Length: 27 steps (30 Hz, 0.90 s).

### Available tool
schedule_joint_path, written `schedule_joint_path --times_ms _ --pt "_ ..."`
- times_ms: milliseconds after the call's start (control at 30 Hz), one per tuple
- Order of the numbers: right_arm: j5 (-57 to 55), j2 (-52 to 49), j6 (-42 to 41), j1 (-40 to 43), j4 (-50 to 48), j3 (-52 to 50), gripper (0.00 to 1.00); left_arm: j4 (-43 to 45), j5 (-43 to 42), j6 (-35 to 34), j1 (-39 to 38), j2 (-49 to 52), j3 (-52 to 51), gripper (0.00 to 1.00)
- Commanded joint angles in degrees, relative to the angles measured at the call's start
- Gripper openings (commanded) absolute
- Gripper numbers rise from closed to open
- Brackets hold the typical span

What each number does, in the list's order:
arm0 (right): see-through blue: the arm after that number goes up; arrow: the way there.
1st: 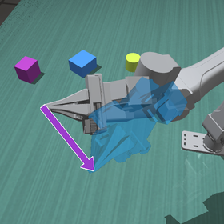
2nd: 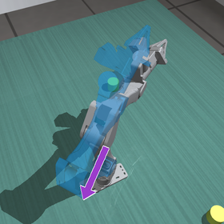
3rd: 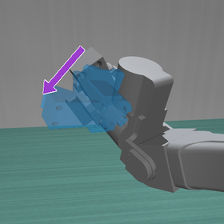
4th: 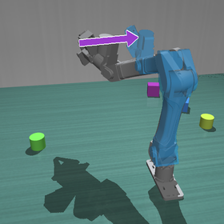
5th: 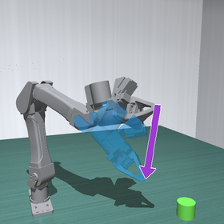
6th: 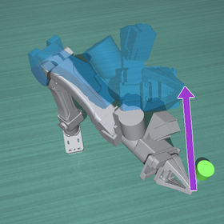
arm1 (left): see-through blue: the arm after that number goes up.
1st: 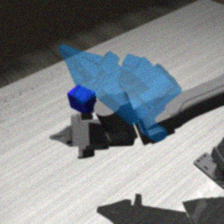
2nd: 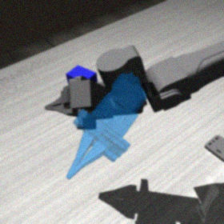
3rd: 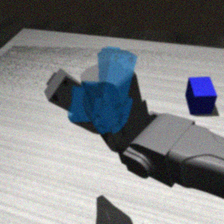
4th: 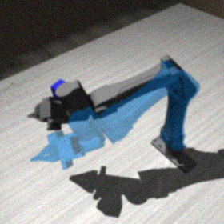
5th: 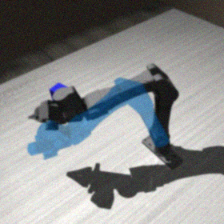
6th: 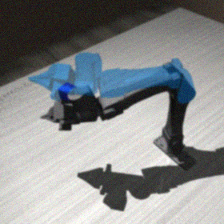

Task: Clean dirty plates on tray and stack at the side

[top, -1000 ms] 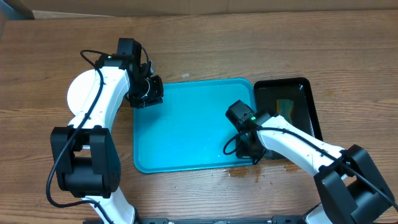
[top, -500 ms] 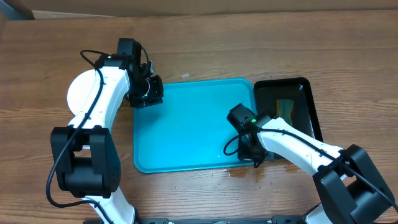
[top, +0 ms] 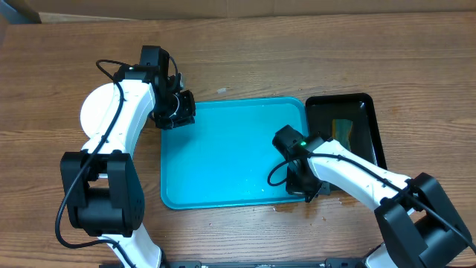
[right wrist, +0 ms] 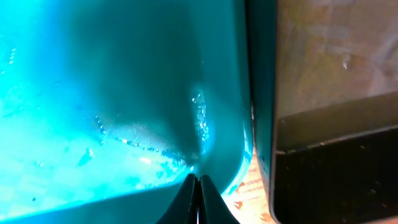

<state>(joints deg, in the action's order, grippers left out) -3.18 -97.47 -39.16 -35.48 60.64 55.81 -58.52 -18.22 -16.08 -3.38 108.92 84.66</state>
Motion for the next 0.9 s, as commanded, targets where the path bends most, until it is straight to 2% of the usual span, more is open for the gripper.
schedule_joint_path --times_ms 0,200,300,367,400,433,467,500,533,567,633,733,833,867 --pt "-0.15 0.39 3.06 1.55 1.14 6.32 0.04 0.04 1.18 1.29 -0.17 0.15 0.94 0.04" --pt "0.76 0.39 6.95 5.09 6.71 18.05 0.06 -1.16 12.61 -2.29 0.15 0.15 0.94 0.04" --pt "0.74 0.39 9.44 8.59 9.57 23.87 0.10 -1.25 18.08 -4.87 0.61 0.15 0.94 0.08" --pt "0.92 0.39 10.43 11.50 11.23 26.95 0.13 -1.16 18.32 -5.33 0.85 0.13 0.94 0.10" --pt "1.68 0.39 11.63 13.42 11.91 28.57 0.20 -1.16 17.88 -5.31 0.83 0.15 0.94 0.13" --pt "2.93 0.39 13.22 15.45 12.28 30.03 0.25 -1.22 17.31 -4.96 0.83 0.15 0.94 0.18" --pt "4.50 0.39 14.84 17.55 12.50 31.30 0.31 -1.29 16.50 -4.42 0.72 0.15 0.94 0.28" --pt "6.32 0.39 16.17 20.04 12.70 32.57 0.41 -1.29 14.93 -3.45 0.59 0.15 0.94 0.48" --pt "8.55 0.39 17.90 23.12 12.83 33.83 0.70 -1.18 12.85 -2.21 0.35 0.13 0.94 0.68" --pt "9.44 0.39 19.45 25.03 12.81 34.42 0.81 -0.90 12.02 -1.88 0.28 0.15 0.94 0.74" --pt "9.27 0.39 20.15 28.46 12.41 34.82 1.00 0.44 11.06 -1.88 0.31 0.15 0.94 0.80" --pt "9.31 0.37 20.09 32.00 12.35 34.77 1.00 3.28 11.06 -1.92 0.17 0.13 0.94 0.87" --pt "9.29 0.37 20.11 34.07 12.11 34.77 1.00 5.07 10.67 -2.12 -0.11 0.15 0.94 1.00" --pt "9.29 0.37 20.11 34.53 11.89 34.77 1.00 5.09 10.69 -2.36 -0.13 0.15 0.94 1.00"
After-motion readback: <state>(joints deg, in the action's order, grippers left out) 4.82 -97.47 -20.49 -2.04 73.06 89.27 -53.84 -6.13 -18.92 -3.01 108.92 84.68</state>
